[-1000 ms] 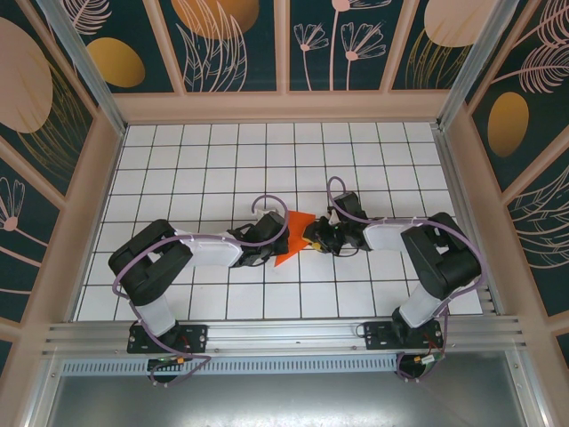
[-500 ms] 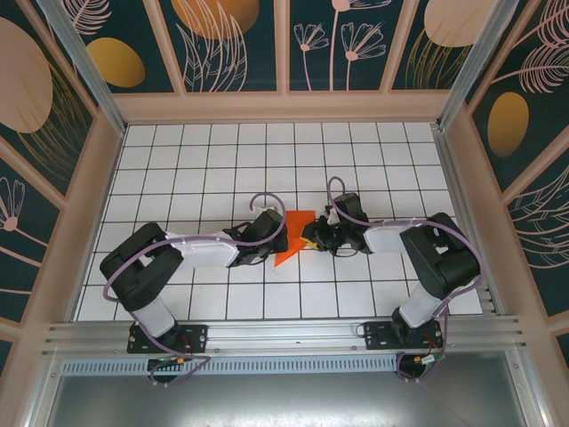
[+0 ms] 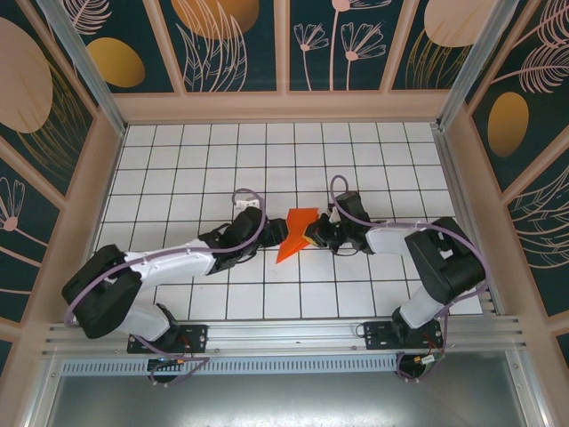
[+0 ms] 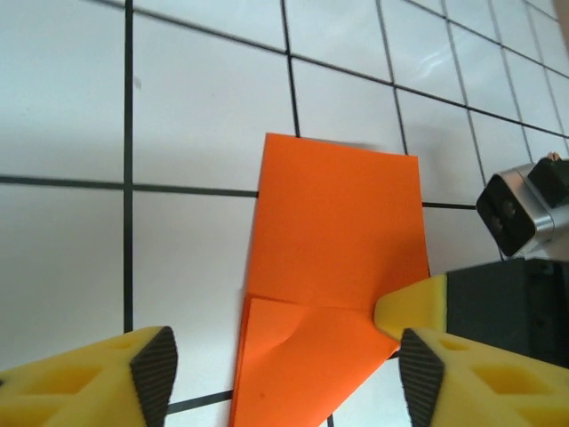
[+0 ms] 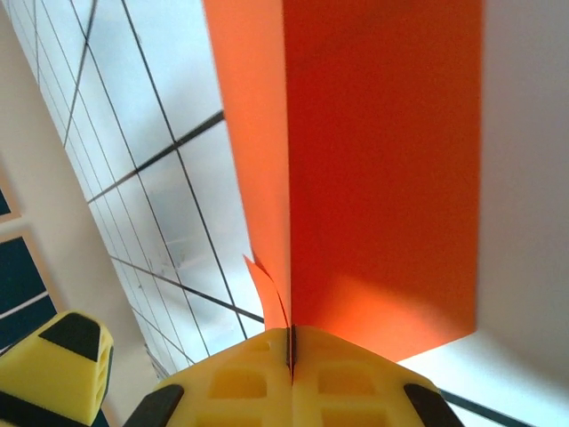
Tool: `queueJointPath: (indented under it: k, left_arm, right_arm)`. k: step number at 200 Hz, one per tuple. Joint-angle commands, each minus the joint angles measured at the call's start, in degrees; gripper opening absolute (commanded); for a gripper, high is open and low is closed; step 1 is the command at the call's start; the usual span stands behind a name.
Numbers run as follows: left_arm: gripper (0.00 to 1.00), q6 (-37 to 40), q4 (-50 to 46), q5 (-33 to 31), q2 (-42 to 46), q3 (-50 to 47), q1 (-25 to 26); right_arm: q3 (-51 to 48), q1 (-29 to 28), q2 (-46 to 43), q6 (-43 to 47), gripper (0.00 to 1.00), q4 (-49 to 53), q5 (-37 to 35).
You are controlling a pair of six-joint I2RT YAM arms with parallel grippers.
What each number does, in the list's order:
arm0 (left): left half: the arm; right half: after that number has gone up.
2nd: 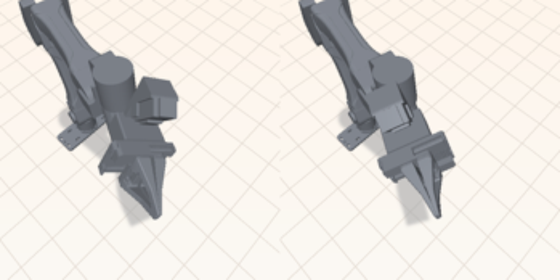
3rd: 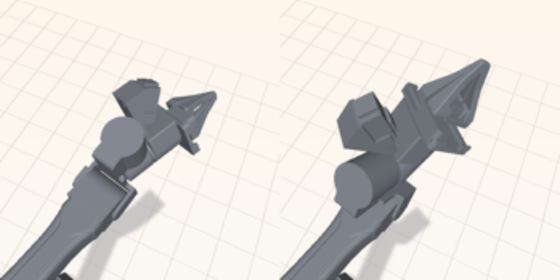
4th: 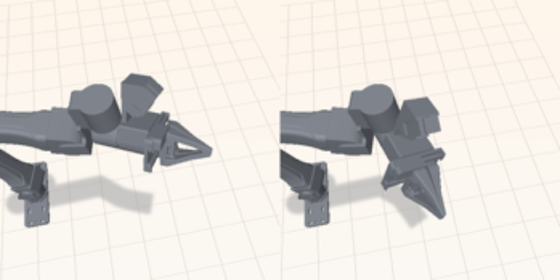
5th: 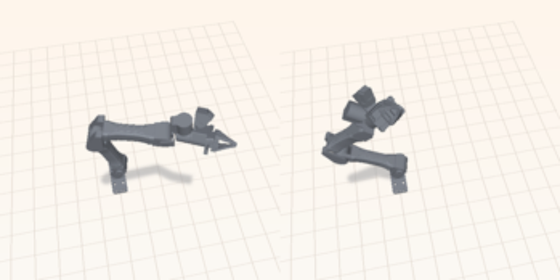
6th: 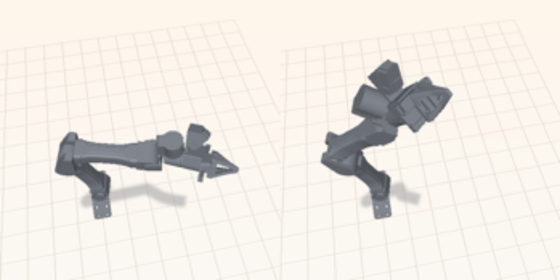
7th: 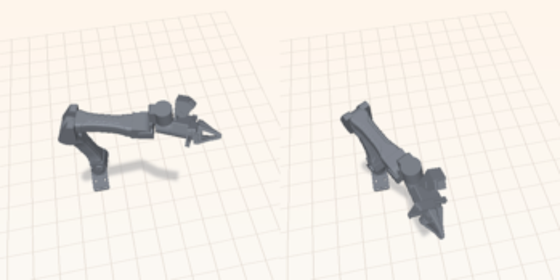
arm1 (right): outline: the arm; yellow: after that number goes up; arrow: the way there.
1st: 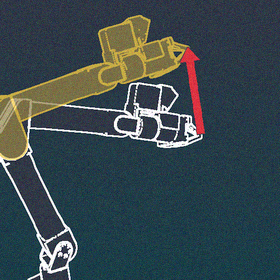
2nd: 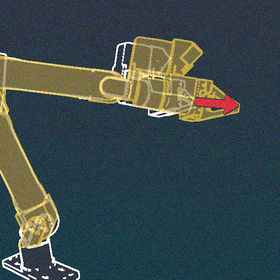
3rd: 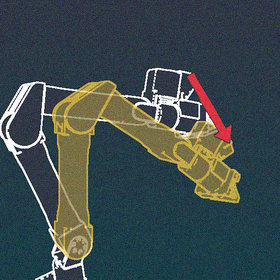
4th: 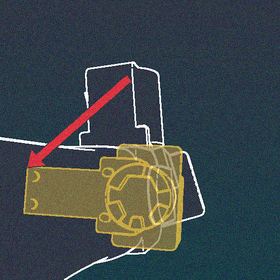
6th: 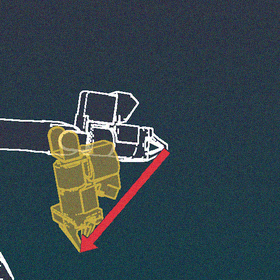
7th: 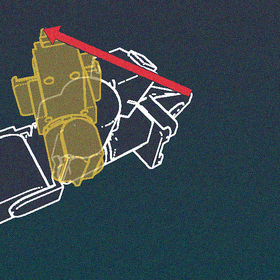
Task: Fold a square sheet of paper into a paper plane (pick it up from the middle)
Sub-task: Fourth fold the wing at the center of the table.
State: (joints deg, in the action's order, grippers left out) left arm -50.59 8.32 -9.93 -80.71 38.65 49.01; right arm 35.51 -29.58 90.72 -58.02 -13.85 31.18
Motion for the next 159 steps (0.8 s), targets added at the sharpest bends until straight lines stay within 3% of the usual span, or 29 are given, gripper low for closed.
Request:
queueJointPath:
  k: [1,27,65,113,159]
  left_arm:
    - [0.77,3.35,4.28,-2.95,4.04,-1.88,-0.21]
    - [0.91,7.02,5.43,-5.06,6.54,-3.03,-0.26]
    - [0.98,18.30,10.46,-2.63,5.30,-4.50,-0.23]
    - [0.97,33.64,23.28,7.38,2.56,-7.98,-0.24]
    - [0.91,43.97,27.52,9.66,-3.90,-7.32,-0.08]
  right_arm:
    - [3.23,0.23,-4.23,-0.67,0.04,4.76,-5.00]
    - [6.37,0.14,-5.43,-2.79,0.03,8.98,-7.62]
    - [8.72,-0.04,-3.45,-8.27,0.02,11.41,-8.12]
    - [10.17,-0.13,0.09,-12.06,0.00,13.26,-7.97]
    - [10.70,-0.04,2.73,-16.95,0.00,14.78,-6.92]
